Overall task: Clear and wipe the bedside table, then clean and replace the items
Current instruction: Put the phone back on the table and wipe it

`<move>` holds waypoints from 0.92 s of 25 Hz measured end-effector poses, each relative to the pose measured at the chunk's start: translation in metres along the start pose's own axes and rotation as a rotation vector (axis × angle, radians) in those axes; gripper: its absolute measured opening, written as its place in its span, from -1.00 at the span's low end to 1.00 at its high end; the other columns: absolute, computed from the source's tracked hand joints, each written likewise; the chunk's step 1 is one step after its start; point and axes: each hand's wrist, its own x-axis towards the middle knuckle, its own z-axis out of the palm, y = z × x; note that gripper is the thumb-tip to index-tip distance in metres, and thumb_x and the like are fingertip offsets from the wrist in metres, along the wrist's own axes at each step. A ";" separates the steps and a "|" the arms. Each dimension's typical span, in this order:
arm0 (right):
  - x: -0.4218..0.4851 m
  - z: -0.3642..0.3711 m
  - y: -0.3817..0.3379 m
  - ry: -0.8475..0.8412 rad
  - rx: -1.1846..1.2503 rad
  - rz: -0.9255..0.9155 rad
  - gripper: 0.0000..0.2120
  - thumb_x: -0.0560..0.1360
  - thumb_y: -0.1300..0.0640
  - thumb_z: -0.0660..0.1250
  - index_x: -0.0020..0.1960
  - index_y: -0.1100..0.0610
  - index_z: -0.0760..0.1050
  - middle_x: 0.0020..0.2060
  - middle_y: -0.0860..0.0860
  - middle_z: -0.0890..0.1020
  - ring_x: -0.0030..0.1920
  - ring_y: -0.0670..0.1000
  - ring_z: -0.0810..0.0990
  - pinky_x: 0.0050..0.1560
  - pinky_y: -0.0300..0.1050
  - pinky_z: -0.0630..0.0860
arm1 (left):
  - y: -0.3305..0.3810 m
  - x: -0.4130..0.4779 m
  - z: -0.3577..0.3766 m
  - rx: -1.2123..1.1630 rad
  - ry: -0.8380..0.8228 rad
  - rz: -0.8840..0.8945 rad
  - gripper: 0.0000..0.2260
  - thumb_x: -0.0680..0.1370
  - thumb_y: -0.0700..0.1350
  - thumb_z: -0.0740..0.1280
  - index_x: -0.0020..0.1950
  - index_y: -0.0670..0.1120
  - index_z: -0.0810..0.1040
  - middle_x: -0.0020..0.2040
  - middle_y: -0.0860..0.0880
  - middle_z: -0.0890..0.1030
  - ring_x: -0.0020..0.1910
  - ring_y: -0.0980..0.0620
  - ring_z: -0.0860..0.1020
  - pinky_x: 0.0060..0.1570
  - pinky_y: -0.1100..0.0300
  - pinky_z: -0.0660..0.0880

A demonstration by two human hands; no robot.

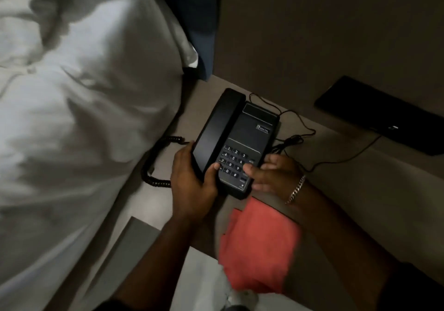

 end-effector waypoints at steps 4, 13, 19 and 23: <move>-0.024 0.000 0.006 0.235 -0.217 -0.233 -0.49 0.33 0.12 0.54 0.22 0.16 0.47 -0.03 0.12 0.64 -0.08 0.08 0.66 -0.07 -0.01 0.64 | -0.008 0.002 -0.002 0.118 -0.119 0.040 -0.39 0.50 0.05 0.40 0.46 -0.13 0.29 0.37 -0.13 0.45 0.35 -0.08 0.41 0.32 -0.03 0.40; -0.106 0.033 0.134 0.283 -1.410 -0.739 -0.49 0.54 -0.21 -0.06 0.18 -0.08 0.59 0.28 0.10 0.53 0.25 0.26 0.54 0.19 0.22 0.42 | -0.047 0.008 -0.026 0.553 -0.306 0.298 -0.22 0.51 0.27 0.23 0.53 -0.21 0.14 0.50 -0.22 0.33 0.49 -0.14 0.29 0.49 -0.09 0.19; -0.068 0.002 0.071 0.375 -0.937 -0.916 -0.40 0.59 -0.12 -0.10 0.31 0.27 0.46 0.32 0.19 0.47 0.35 0.17 0.45 0.31 0.10 0.37 | -0.053 0.004 -0.021 0.640 -0.256 0.299 -0.23 0.53 0.33 0.11 0.53 -0.20 0.15 0.49 -0.20 0.35 0.48 -0.10 0.32 0.50 -0.04 0.14; -0.018 0.017 -0.028 0.451 -0.604 -0.859 -0.32 0.47 -0.07 0.24 0.48 0.24 0.18 0.47 0.15 0.28 0.45 0.13 0.26 0.36 0.11 0.38 | -0.053 0.005 -0.020 0.650 -0.256 0.300 -0.22 0.53 0.34 0.11 0.53 -0.20 0.15 0.49 -0.20 0.35 0.48 -0.10 0.32 0.48 -0.05 0.15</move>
